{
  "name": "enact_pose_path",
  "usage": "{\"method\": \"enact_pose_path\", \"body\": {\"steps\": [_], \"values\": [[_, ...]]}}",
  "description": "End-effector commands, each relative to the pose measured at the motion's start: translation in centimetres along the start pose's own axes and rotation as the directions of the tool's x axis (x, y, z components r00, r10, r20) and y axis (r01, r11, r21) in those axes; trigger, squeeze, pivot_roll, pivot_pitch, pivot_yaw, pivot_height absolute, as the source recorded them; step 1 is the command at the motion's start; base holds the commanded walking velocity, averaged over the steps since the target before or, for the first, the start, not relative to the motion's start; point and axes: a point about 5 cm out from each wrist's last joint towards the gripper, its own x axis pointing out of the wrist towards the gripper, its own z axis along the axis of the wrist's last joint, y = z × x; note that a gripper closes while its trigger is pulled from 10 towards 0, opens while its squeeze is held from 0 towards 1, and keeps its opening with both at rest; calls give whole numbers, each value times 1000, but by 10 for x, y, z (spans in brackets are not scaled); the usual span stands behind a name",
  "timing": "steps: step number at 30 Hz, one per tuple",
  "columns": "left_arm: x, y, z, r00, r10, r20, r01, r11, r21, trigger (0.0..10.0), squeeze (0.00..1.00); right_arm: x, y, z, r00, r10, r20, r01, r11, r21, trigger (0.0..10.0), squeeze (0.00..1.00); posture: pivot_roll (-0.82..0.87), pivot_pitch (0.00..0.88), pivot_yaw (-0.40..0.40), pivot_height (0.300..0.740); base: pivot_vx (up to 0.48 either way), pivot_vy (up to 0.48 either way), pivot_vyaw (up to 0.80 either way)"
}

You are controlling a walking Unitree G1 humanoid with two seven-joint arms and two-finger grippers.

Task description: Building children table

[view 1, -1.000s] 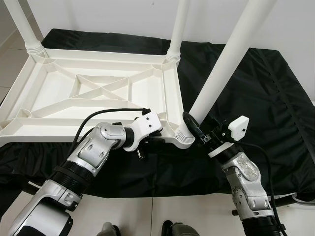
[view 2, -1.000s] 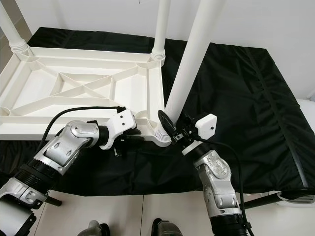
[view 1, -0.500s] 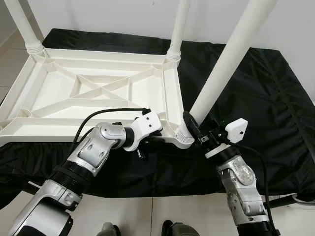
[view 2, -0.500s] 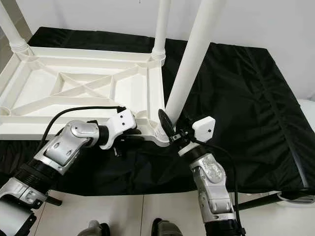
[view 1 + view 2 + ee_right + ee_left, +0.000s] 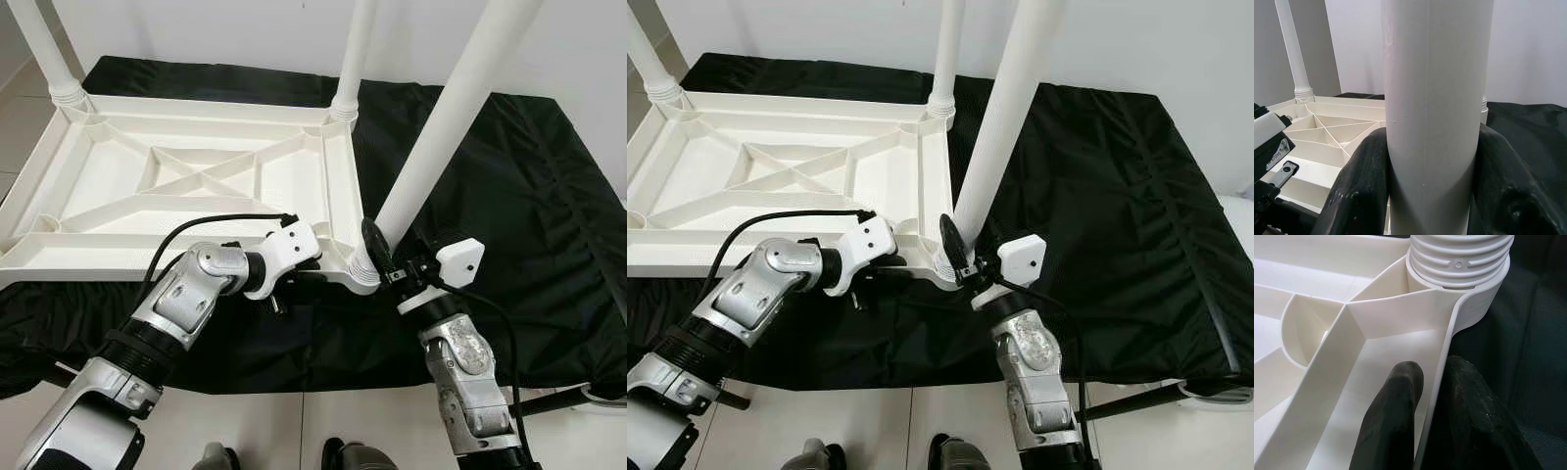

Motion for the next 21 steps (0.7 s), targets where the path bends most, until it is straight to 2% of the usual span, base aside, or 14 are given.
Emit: {"method": "enact_pose_path", "body": {"steps": [1,8,15,21], "values": [[-1,4,15,999,-10,49,8,999,53,10000,0,-21,-5,-40,971,-60,-232,65,998,11,10000,0,-65,162,-18,740,0,0,0],[-2,5,16,999,-9,48,7,998,57,10000,0,-16,2,-35,969,-138,-207,139,990,-9,10000,0,-60,161,-11,740,0,0,0],[-3,5,16,999,-10,46,7,998,57,10000,0,-15,3,-34,966,-167,-199,167,986,-17,10000,0,-58,164,-8,740,0,0,0],[-4,5,16,999,-11,43,8,998,58,10000,0,-15,8,-33,949,-257,-185,254,966,-37,10000,0,-51,164,-6,740,0,0,0]]}}
